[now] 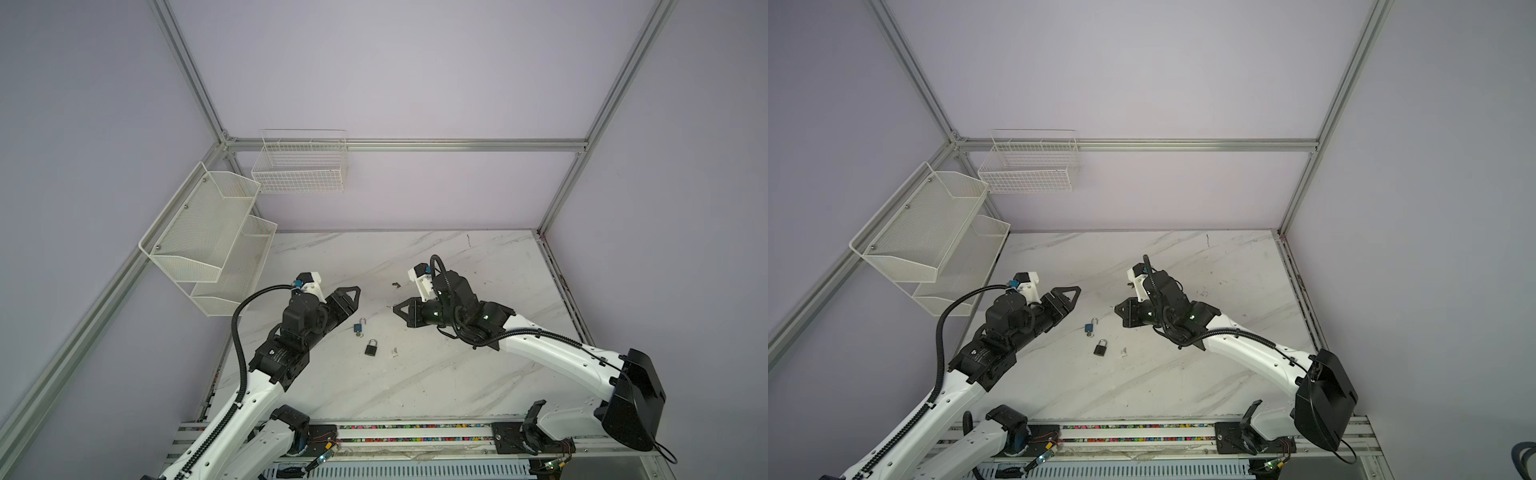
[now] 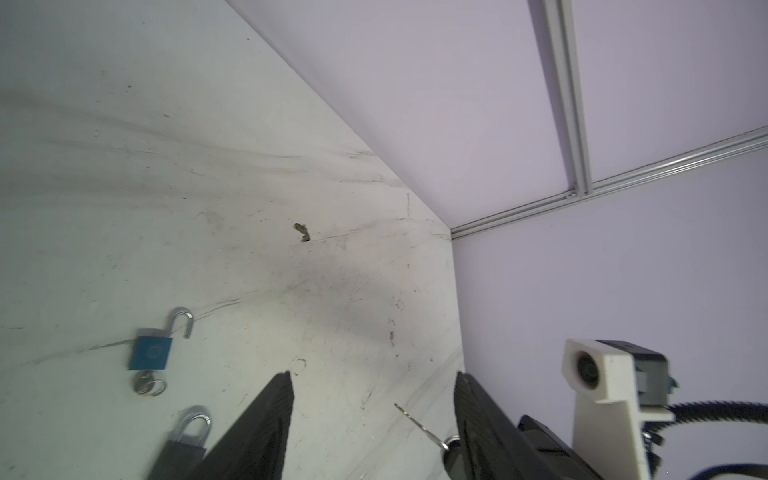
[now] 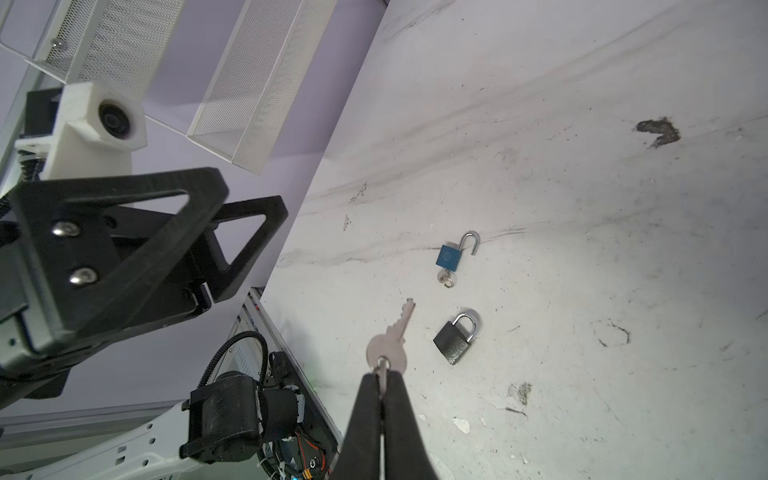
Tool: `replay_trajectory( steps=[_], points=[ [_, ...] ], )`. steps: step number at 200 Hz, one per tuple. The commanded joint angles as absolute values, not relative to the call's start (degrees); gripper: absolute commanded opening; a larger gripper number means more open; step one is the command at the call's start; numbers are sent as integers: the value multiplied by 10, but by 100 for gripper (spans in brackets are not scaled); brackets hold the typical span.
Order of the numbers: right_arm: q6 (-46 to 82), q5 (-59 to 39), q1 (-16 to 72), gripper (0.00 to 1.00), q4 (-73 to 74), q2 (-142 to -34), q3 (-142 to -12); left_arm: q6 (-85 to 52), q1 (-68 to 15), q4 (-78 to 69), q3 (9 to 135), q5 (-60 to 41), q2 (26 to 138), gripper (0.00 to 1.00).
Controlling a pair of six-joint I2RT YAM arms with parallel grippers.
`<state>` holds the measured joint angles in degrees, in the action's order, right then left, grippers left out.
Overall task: Unlock with the key
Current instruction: 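Raise the silver key with the right gripper while the left gripper rises toward it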
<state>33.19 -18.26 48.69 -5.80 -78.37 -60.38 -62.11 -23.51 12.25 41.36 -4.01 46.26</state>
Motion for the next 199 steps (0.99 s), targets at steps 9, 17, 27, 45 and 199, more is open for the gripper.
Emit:
replay_trajectory(
  steps=[9,17,27,45,199],
  points=[
    [291,-210,479,5,-19,-772,-609,-715,-231,34,412,-110,493,62],
    [284,-211,479,5,-7,-773,-610,-729,-231,38,419,-126,503,62],
    [277,-211,479,4,9,-773,-608,-749,-232,38,429,-142,516,62],
    [262,-197,479,4,32,-778,-609,-773,-236,38,441,-153,530,61],
    [209,-177,486,0,167,-778,-573,-944,-314,-56,449,-76,603,60]
  ],
)
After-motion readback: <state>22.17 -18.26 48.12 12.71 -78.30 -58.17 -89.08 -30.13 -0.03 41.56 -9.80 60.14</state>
